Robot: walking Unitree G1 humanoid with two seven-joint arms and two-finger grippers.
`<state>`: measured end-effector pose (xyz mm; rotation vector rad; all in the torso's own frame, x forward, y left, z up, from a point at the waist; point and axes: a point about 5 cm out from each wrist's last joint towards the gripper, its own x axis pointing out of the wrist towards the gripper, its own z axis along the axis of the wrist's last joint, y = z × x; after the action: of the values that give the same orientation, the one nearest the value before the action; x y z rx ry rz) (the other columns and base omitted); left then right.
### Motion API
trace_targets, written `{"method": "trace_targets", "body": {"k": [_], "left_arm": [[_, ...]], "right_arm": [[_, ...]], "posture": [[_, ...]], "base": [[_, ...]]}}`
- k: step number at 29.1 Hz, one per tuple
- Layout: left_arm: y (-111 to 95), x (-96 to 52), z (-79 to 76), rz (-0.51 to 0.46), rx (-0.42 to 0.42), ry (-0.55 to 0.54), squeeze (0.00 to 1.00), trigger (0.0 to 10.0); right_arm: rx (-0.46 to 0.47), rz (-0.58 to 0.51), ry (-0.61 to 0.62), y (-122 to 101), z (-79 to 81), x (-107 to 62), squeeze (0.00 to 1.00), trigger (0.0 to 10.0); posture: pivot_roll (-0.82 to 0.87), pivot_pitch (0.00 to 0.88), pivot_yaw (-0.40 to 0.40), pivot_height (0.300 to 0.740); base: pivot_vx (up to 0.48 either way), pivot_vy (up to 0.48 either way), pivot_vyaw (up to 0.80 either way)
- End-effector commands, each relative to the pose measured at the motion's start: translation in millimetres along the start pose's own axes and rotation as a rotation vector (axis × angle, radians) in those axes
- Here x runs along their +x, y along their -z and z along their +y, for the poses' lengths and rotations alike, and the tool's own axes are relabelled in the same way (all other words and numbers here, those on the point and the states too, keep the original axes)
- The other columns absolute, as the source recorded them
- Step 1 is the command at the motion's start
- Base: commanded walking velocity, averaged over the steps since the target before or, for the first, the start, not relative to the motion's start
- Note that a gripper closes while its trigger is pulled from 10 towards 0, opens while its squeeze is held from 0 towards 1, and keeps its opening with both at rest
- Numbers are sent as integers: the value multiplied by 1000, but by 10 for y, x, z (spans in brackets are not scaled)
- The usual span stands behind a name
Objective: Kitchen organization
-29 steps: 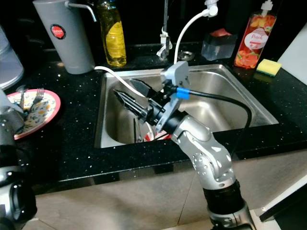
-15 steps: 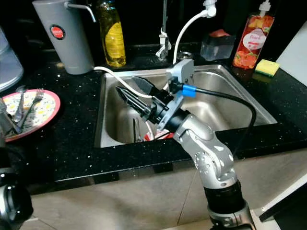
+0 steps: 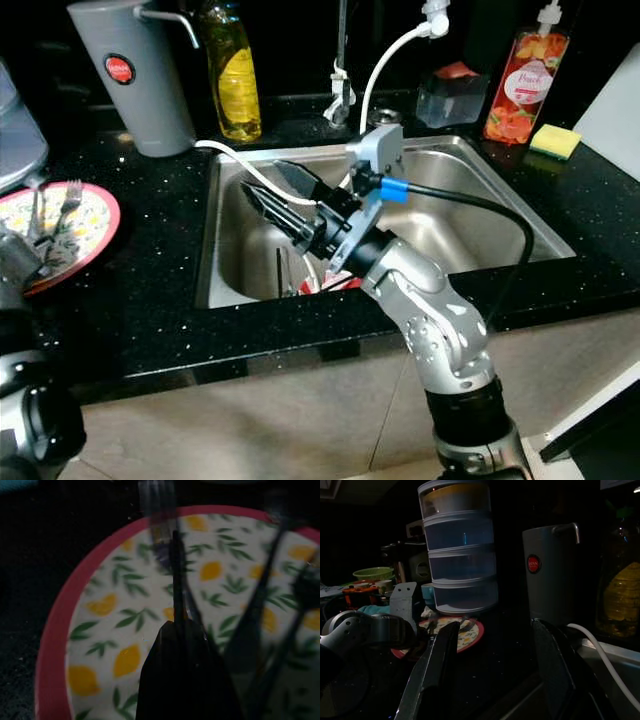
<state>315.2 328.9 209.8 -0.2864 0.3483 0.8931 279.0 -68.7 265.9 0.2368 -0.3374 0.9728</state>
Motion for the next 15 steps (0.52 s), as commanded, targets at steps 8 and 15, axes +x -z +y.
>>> {"method": "trace_targets", "body": {"k": [8, 15], "left_arm": [[-184, -81, -98, -161, -4, 63, 0, 0], [-623, -493, -535, -407, -48, 480, 0, 10000]], "right_arm": [[0, -1, 4, -28, -16, -10, 0, 10000], [-2, 0, 19, -34, -41, -11, 0, 10000]], "posture": [[73, 0, 3, 740], [69, 0, -2, 740]], "base": [[0, 0, 0], [0, 0, 0]]}}
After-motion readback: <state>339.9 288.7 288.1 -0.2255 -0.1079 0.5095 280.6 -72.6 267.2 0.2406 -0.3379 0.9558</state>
